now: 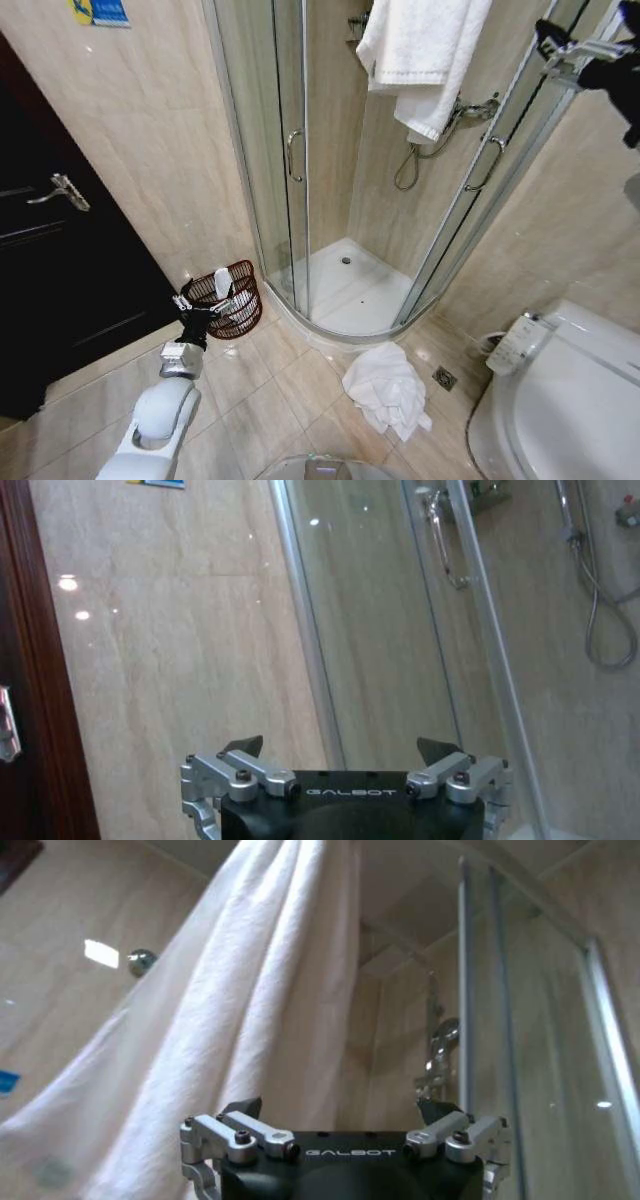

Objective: Discard the used towel into the hamper.

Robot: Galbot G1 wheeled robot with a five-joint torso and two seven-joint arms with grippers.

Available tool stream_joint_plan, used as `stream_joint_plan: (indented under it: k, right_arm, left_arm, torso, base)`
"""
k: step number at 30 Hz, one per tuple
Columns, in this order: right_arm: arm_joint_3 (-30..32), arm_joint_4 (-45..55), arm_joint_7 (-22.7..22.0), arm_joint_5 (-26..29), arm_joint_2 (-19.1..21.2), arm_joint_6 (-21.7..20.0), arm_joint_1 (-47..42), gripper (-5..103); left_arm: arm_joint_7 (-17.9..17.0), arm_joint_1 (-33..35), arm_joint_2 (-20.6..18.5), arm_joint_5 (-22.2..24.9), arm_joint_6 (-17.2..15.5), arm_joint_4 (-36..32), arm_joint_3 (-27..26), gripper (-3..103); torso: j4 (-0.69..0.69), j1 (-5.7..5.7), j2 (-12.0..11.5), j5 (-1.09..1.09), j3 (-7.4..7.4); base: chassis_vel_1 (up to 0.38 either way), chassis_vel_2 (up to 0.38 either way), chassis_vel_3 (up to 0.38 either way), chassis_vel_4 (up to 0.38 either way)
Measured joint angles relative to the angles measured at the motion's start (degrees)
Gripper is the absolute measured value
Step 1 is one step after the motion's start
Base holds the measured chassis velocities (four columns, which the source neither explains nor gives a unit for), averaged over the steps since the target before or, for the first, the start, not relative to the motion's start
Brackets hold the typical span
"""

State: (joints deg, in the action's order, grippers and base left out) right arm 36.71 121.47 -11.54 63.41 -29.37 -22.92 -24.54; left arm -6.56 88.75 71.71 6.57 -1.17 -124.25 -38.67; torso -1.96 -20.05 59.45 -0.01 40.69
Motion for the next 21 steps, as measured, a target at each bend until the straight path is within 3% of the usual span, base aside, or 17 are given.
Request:
stream_joint_plan:
  k: [7,10,12,13,15,16,17,19,21]
  right_arm:
    - [-0.9,-5.0,2.6,-1.6,0.9,0.4,1.4,100]
    - [-2.7,-10.0,2.9,-8.6,0.3,2.6,1.6,100]
    - [-3.5,-10.7,2.6,-9.9,0.0,2.9,2.2,100]
    - [-7.9,-13.1,0.9,-14.4,-1.5,4.7,6.3,100]
    - [-9.0,-13.7,0.6,-15.4,-1.9,5.2,7.2,100]
    - [-12.7,-15.8,0.1,-19.0,-3.3,7.5,9.2,100]
    - [-15.8,-17.9,-0.5,-22.9,-5.1,10.3,10.6,100]
    - [-18.8,-18.4,-1.3,-25.8,-7.0,11.9,12.1,100]
    - [-22.2,-16.1,-4.2,-25.1,-9.3,11.2,15.2,100]
  left_arm:
    - [-0.1,0.1,0.2,0.0,-0.3,-0.6,0.4,100]
    - [-0.1,0.5,0.3,-0.2,-0.3,-0.7,0.3,100]
    - [-0.1,0.6,0.3,-0.2,-0.3,-0.6,0.3,100]
    - [-0.1,0.6,0.4,-0.4,-0.3,-0.7,0.5,100]
    - [-0.1,0.6,0.4,-0.4,-0.3,-0.7,0.6,100]
    - [-0.2,0.6,0.6,-0.7,-0.4,-0.9,0.9,100]
    - [-0.3,0.8,0.7,-0.9,-0.5,-1.2,1.1,100]
    - [-0.3,1.2,0.8,-1.1,-0.6,-1.6,1.3,100]
    - [-0.4,1.8,0.9,-1.2,-0.6,-1.9,1.0,100]
  torso:
    - [0.0,-0.71,1.6,0.02,0.87]
    - [0.02,-1.33,3.0,0.06,1.71]
    - [0.02,-1.4,3.2,0.07,1.79]
    - [0.01,-1.7,3.8,0.02,2.16]
    - [0.02,-1.78,4.0,-0.03,2.25]
    - [0.01,-1.98,4.5,-0.09,2.5]
    - [-0.01,-2.19,4.9,0.01,2.76]
    - [-0.02,-2.45,5.4,0.1,3.06]
    - [-0.02,-2.82,6.2,0.0,3.44]
  base:
    - [0.0,0.0,0.0,0.0]
    - [0.0,0.0,0.0,0.0]
    - [0.0,0.0,0.0,0.0]
    - [0.0,0.0,0.0,0.0]
    - [0.0,0.0,0.0,0.0]
    - [0.0,0.0,0.0,0.0]
    - [0.0,0.0,0.0,0.0]
    - [0.0,0.0,0.0,0.0]
    - [0.0,0.0,0.0,0.0]
